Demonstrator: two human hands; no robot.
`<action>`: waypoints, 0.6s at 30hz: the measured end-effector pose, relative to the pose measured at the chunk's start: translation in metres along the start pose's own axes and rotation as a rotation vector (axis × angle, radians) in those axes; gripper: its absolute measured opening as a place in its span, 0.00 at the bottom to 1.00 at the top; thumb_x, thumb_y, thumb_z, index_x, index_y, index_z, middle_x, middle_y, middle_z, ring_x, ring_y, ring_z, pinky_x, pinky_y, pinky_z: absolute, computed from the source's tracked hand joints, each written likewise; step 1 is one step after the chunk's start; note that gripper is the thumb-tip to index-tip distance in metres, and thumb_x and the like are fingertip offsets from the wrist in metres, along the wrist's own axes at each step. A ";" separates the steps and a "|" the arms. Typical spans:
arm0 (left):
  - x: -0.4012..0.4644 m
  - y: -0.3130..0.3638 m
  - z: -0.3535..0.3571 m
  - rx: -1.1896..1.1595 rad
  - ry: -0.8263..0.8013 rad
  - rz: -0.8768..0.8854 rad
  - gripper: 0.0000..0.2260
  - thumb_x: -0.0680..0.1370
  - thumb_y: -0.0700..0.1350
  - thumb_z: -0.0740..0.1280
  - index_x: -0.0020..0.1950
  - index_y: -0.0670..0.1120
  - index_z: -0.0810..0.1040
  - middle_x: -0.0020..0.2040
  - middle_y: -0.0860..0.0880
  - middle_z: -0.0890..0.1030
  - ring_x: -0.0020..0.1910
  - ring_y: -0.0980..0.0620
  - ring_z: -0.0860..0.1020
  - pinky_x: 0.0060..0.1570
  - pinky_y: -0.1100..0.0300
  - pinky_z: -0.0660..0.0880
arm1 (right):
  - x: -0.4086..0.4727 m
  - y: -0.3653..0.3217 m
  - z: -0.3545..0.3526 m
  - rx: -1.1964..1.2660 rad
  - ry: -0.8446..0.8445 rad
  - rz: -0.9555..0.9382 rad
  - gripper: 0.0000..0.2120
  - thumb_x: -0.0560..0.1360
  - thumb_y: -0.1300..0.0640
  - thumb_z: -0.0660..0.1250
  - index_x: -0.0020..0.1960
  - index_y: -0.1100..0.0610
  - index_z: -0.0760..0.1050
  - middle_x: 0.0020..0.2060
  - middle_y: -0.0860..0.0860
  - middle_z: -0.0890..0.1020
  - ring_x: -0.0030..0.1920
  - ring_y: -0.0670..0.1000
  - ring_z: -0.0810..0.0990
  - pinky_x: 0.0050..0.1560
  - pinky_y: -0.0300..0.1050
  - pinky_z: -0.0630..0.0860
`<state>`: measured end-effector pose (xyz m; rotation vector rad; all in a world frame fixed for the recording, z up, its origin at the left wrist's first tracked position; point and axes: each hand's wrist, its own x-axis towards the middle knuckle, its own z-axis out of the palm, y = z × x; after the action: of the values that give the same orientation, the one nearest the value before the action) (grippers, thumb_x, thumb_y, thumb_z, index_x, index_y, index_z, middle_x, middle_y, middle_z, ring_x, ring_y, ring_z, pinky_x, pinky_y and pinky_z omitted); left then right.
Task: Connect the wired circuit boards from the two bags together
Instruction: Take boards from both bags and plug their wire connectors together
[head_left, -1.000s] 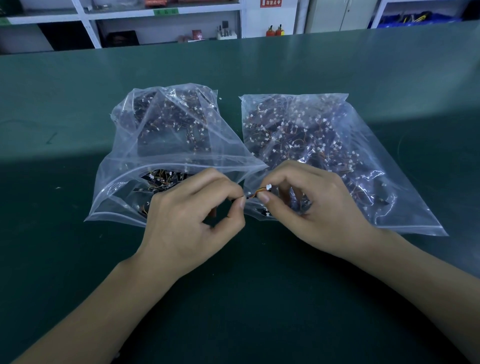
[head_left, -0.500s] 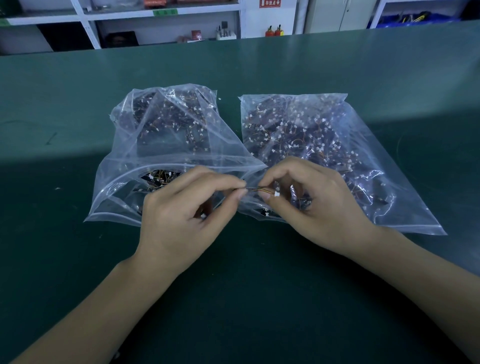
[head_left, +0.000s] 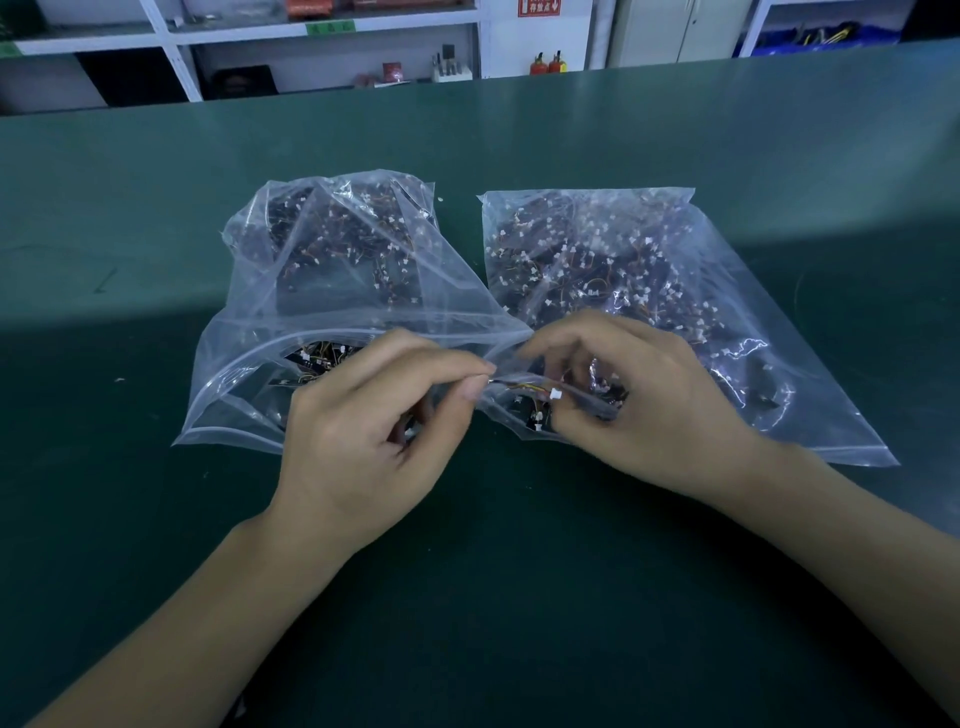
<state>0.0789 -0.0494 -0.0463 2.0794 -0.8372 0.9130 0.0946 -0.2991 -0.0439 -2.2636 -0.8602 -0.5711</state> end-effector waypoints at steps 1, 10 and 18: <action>0.000 0.000 0.000 0.006 -0.021 -0.003 0.06 0.84 0.39 0.71 0.52 0.41 0.88 0.44 0.49 0.83 0.38 0.52 0.79 0.38 0.62 0.73 | 0.000 0.000 0.000 0.018 0.027 0.008 0.16 0.74 0.63 0.72 0.60 0.52 0.82 0.45 0.42 0.80 0.40 0.50 0.80 0.42 0.45 0.78; 0.002 0.003 0.004 0.213 -0.051 0.135 0.05 0.83 0.41 0.74 0.48 0.44 0.89 0.42 0.51 0.84 0.38 0.50 0.83 0.33 0.52 0.79 | 0.001 -0.001 0.000 0.183 0.113 0.020 0.15 0.74 0.71 0.76 0.57 0.57 0.83 0.42 0.47 0.82 0.39 0.51 0.80 0.44 0.43 0.77; 0.007 0.007 0.009 0.449 -0.073 0.248 0.11 0.81 0.39 0.71 0.39 0.47 0.83 0.35 0.51 0.78 0.32 0.50 0.77 0.26 0.53 0.73 | 0.001 -0.004 0.001 0.163 0.115 -0.031 0.16 0.73 0.73 0.75 0.56 0.59 0.83 0.43 0.49 0.82 0.39 0.48 0.80 0.45 0.37 0.74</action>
<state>0.0797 -0.0621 -0.0429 2.4380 -1.0174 1.2582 0.0930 -0.2962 -0.0423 -2.0537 -0.8547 -0.6158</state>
